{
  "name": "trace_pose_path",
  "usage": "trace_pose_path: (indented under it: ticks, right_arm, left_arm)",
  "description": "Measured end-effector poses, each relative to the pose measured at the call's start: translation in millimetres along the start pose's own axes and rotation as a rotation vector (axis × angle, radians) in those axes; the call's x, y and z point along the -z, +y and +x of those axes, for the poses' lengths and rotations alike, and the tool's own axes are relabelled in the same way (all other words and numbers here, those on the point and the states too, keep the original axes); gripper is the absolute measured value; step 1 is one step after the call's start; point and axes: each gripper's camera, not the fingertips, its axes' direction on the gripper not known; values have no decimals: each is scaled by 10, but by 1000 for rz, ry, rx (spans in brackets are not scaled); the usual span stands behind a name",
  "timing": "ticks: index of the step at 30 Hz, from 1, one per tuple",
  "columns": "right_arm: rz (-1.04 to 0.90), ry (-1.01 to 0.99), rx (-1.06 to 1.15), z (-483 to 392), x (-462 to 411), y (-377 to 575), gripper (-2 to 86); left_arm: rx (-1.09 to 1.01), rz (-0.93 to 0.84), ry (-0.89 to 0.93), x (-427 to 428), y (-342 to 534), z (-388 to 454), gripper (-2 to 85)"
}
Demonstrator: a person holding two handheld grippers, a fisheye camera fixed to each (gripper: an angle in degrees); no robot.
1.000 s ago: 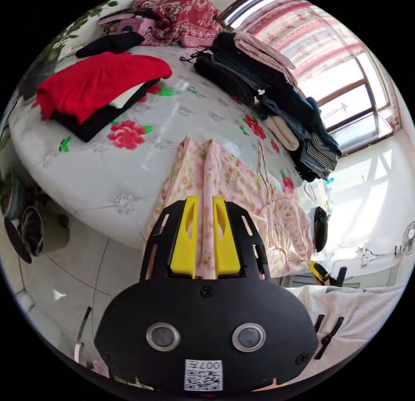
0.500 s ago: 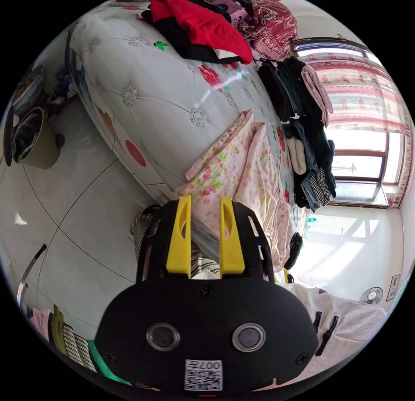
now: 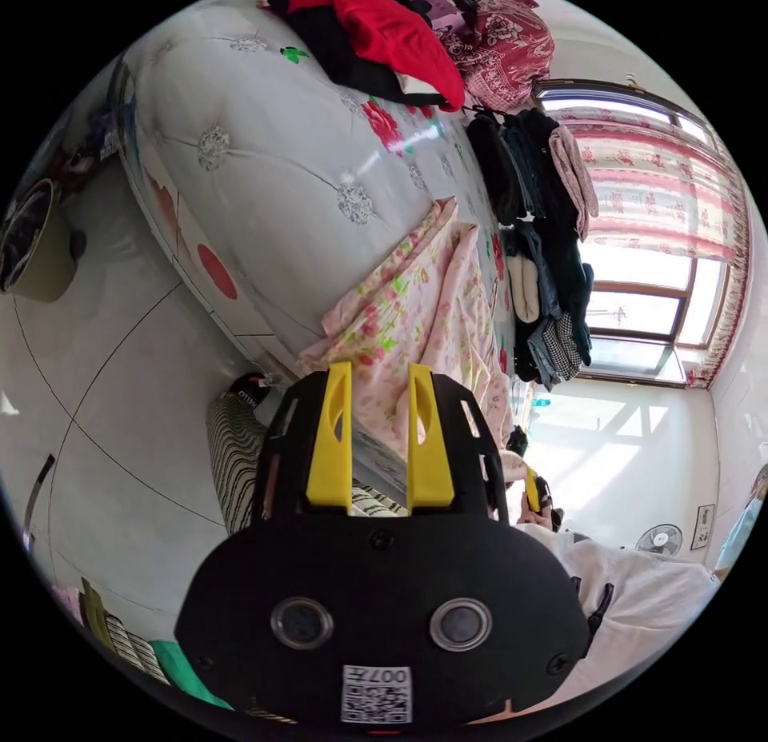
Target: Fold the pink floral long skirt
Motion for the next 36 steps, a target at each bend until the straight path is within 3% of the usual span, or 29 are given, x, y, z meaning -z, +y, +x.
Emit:
trace_pose_path:
  ticks: [3,6,12,17,23,29,32,36]
  right_arm:
    - [-107,27,259,-736,-311,-187,-2]
    - [-146,68,341,-999,-436,-22,-2]
    - [-186,251,97,-107,-169,369,-2]
    - [-151,241,-78,382,108,373,-3]
    - [-204,260,-10,390,-55,540,-2]
    - [-285,246,36,415,-211,637,-2]
    - [-322,344,69,505,-147,747,-2]
    - [-298,297,-14,725,-84,715,2]
  left_arm:
    - [8,7,25,62,66,-71,91]
    - [14,23,45,129,122,-136,89]
    - [9,-5,44,91,190,-186,89]
    - [-118,-84,12,-28,253,130,91]
    - [-441,-225,-17,-295,463,821,88]
    - [-773,-435,-219,-1058,813,1391,82]
    - [-783,-548,-361,-1430,868,1407,58]
    - [-733,-551,-366,-1453,870,1297,-2]
